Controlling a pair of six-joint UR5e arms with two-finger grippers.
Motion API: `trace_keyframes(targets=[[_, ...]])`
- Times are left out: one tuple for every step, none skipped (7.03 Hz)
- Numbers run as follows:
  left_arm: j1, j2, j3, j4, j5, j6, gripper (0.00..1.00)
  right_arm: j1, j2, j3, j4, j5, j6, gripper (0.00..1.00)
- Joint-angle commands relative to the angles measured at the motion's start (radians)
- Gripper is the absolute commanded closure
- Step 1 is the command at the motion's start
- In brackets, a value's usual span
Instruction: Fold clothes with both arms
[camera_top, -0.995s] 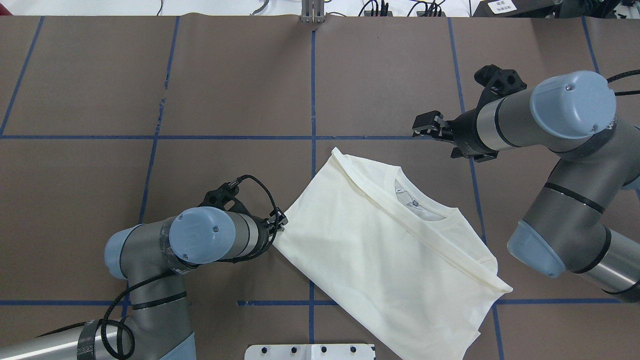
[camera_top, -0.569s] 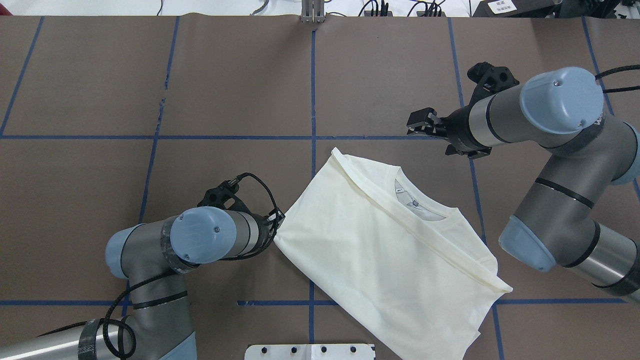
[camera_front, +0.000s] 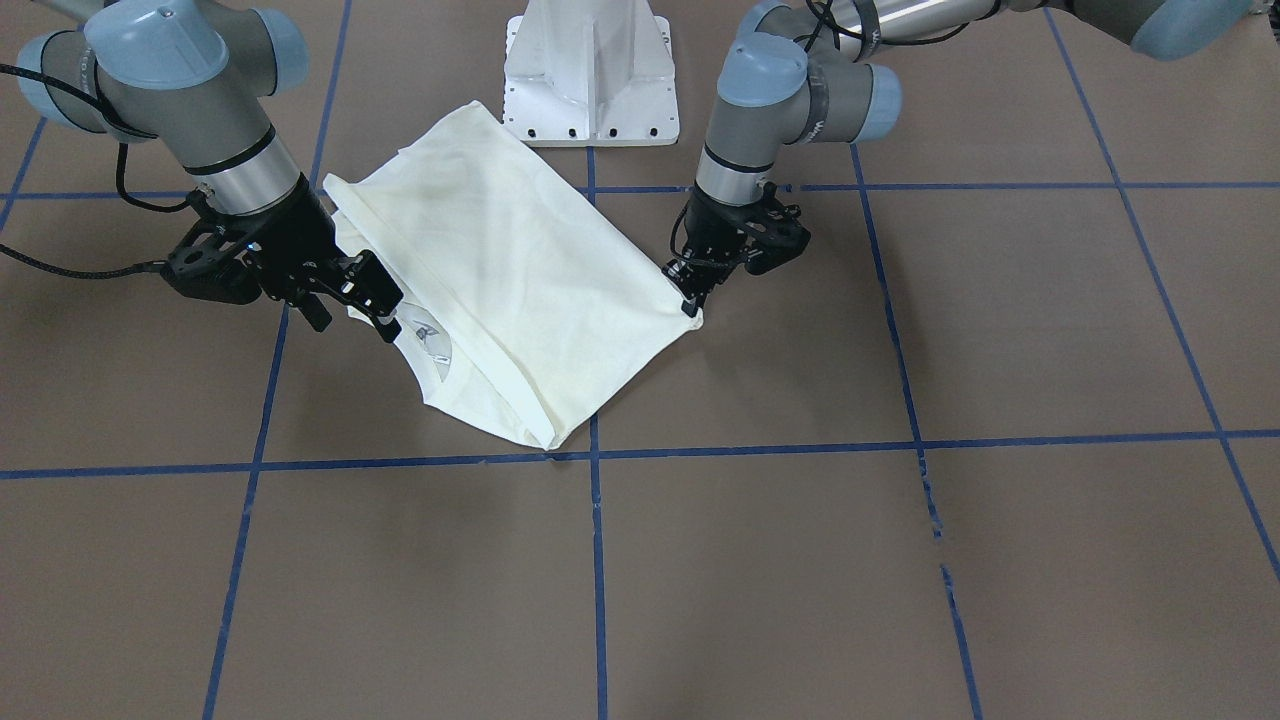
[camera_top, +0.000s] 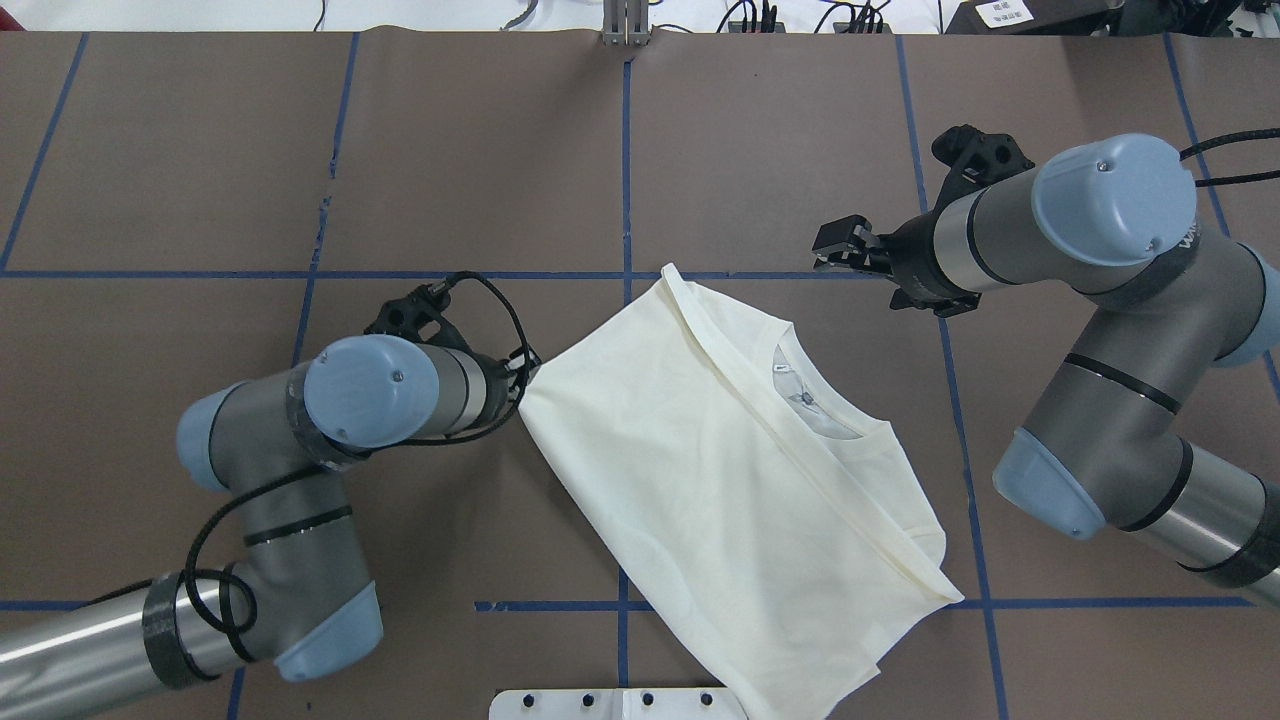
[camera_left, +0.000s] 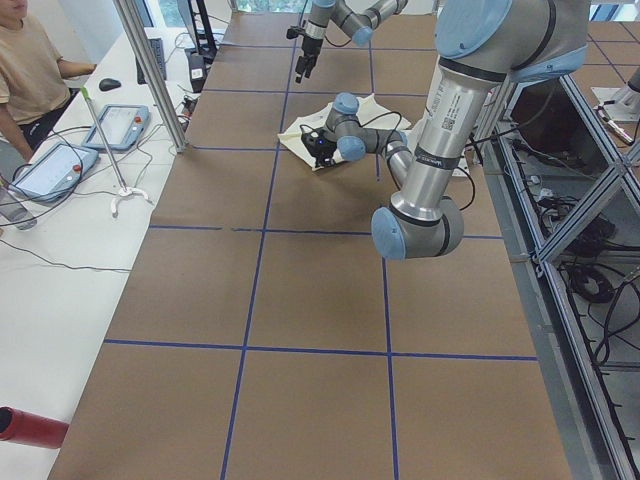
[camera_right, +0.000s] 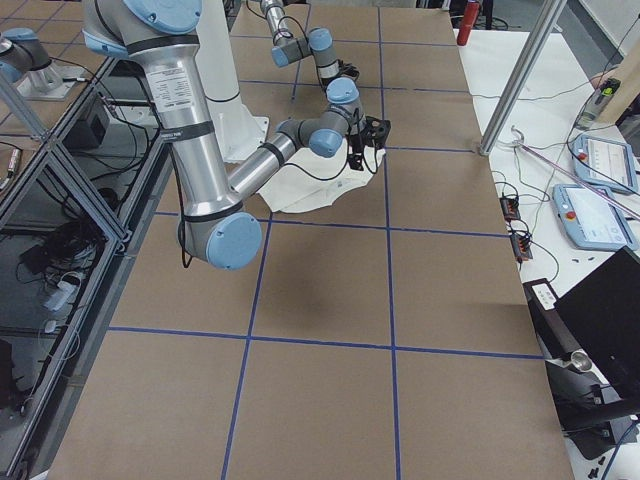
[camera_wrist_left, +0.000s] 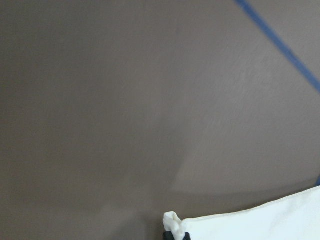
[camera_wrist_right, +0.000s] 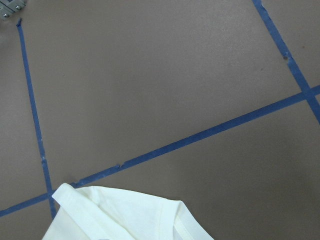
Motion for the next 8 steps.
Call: trace_keyframes(targets=[[-0.180, -0.122, 0.156, -0.033, -0.003, 0.091, 1.00, -0.004, 0.001, -0.015, 0.083, -0.005, 0.007, 0.00], [-0.200, -0.226, 0.315, -0.094, -0.003, 0.085, 1.00, -0.006, -0.001, -0.057, 0.208, -0.004, 0.014, 0.00], [-0.207, -0.329, 0.502, -0.209, -0.002, 0.077, 1.00, -0.004, -0.013, -0.062, 0.276, -0.001, 0.014, 0.00], [-0.226, -0.368, 0.605, -0.283, -0.002, 0.080, 1.00, -0.010, -0.015, -0.065, 0.288, -0.005, 0.016, 0.00], [-0.236, -0.371, 0.626, -0.331, -0.003, 0.082, 1.00, -0.021, -0.004, -0.065, 0.283, -0.011, 0.017, 0.00], [-0.235, -0.379, 0.619, -0.361, -0.008, 0.077, 0.88, -0.024, -0.007, -0.065, 0.289, -0.019, 0.017, 0.00], [-0.232, -0.383, 0.601, -0.365, -0.011, 0.079, 0.50, -0.027, -0.002, -0.065, 0.289, -0.016, 0.016, 0.00], [-0.230, -0.352, 0.535, -0.363, -0.014, 0.085, 0.50, -0.044, -0.001, -0.065, 0.289, -0.016, 0.005, 0.00]])
